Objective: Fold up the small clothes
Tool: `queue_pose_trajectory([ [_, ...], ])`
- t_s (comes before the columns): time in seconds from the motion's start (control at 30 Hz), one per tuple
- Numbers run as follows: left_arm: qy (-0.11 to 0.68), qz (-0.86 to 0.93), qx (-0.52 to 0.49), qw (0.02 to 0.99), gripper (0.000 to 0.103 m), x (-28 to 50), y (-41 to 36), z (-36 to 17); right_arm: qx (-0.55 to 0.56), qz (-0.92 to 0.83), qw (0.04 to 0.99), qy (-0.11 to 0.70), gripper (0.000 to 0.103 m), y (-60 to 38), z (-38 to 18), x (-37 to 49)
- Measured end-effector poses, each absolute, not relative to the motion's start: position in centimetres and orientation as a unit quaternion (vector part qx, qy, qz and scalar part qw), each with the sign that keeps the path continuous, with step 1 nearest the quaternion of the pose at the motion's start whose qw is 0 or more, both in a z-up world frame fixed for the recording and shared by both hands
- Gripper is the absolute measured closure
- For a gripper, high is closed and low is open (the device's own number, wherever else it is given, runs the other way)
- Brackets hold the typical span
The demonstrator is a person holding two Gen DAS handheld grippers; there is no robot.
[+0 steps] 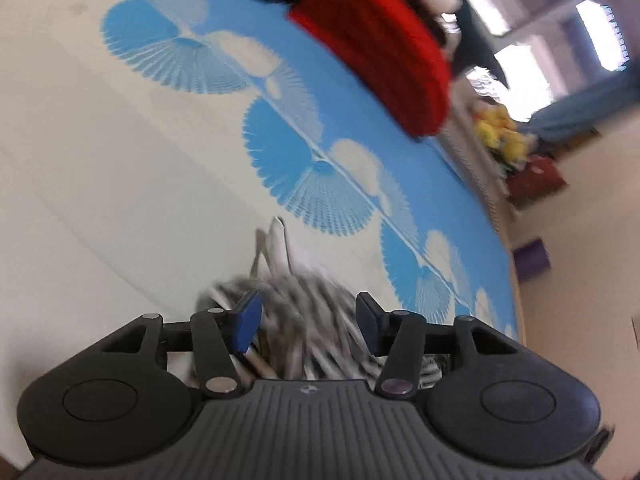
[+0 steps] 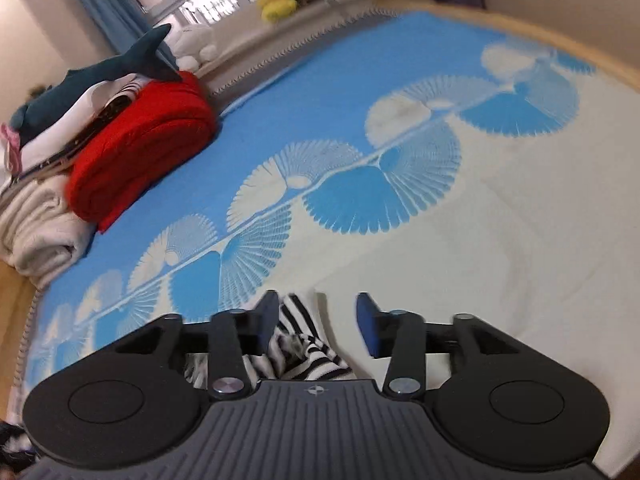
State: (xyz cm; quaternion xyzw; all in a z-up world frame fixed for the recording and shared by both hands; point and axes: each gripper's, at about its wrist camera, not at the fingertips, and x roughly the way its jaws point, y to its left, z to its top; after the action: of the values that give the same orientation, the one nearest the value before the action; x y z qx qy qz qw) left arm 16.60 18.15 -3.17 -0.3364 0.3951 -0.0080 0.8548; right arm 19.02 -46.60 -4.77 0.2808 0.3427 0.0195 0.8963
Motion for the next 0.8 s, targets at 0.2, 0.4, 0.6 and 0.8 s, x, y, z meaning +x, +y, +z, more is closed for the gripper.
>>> queue_pose_trajectory([
  [0.2, 0.426, 0.003, -0.218, 0.878, 0.044, 17.6, 16.7, -2.9, 0.180, 0.100, 0.918, 0.338, 0.053, -42.9, -6.4, 18.0],
  [0.4, 0.457, -0.031, -0.153, 0.876, 0.035, 19.3, 14.5, -4.6, 0.032, 0.133, 0.928, 0.347, 0.051, -38.2, -9.0, 18.5],
  [0.6, 0.463, -0.021, -0.046, 0.885, 0.032, 20.7, 11.5, -6.5, -0.044, 0.140, 0.940, 0.308, 0.034, -35.7, -9.1, 20.2],
  [0.8, 0.447, 0.007, -0.025, 0.894, 0.043, 23.0, 10.6, -7.1, -0.097, 0.160, 0.939, 0.289, 0.033, -33.1, -9.5, 23.5],
])
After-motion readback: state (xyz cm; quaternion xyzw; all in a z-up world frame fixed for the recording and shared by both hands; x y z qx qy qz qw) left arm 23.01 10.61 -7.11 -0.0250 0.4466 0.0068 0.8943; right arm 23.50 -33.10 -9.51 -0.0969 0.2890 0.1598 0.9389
